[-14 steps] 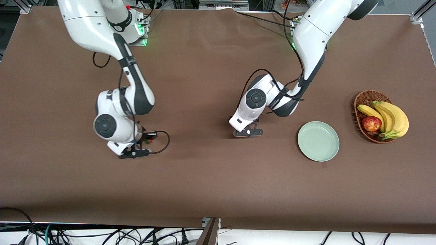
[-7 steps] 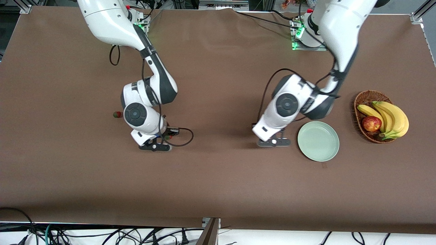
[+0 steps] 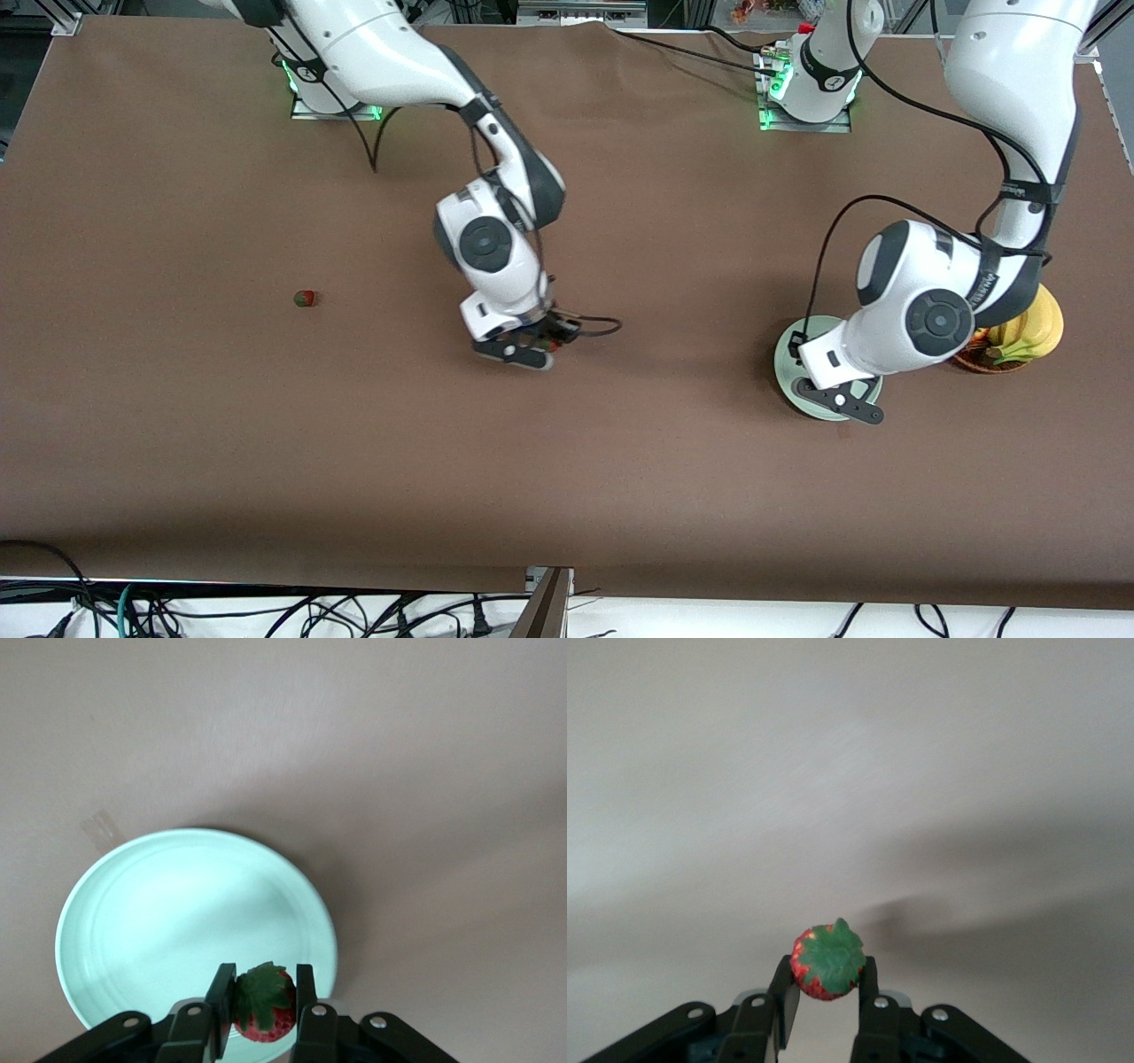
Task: Collect all strawberries into plate
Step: 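Place the strawberry on the plate with the left gripper while the right gripper carries another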
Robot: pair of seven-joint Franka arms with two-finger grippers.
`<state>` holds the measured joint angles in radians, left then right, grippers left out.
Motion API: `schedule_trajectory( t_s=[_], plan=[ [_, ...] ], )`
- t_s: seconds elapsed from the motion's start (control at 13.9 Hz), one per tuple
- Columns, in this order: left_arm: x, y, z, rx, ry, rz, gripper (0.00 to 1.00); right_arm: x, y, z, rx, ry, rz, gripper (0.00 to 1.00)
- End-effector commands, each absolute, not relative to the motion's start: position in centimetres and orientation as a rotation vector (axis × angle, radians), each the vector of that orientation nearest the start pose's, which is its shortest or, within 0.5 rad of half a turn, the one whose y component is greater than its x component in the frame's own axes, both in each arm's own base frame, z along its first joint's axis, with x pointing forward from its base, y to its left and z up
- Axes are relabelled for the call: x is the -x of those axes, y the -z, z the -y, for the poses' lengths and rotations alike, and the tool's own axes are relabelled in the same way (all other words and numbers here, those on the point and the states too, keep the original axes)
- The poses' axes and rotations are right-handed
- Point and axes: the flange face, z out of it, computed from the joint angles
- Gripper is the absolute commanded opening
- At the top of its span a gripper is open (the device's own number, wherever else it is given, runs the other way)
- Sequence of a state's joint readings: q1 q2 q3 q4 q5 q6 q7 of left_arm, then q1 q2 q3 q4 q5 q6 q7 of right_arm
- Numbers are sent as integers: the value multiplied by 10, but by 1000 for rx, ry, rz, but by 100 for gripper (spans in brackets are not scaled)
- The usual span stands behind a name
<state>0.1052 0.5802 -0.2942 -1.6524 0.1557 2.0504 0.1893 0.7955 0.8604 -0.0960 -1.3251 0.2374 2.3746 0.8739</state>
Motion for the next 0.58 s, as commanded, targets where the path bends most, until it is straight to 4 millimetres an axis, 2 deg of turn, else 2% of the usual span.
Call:
schedule_trajectory(
  t_s=[0.0,0.22,0.29,0.36,0.43,0.5],
  plan=[
    [-657,-252,89,3064,-267,-792,16,-560,-225,-555,2829,148,-401,0],
    [-653,-238,101,3062,-298,-828,17,-531,-196,-592,2752,227,-370,0],
    [-652,-235,105,3060,-305,-838,24,-525,-190,-597,2745,238,-359,0],
    [-652,-235,104,3061,-305,-836,36,-526,-190,-596,2744,239,-361,42],
    [-652,-236,103,3062,-305,-836,73,-528,-195,-595,2746,251,-350,98],
    [-653,-236,103,3063,-302,-833,100,-535,-202,-590,2742,248,-366,100]
  ],
)
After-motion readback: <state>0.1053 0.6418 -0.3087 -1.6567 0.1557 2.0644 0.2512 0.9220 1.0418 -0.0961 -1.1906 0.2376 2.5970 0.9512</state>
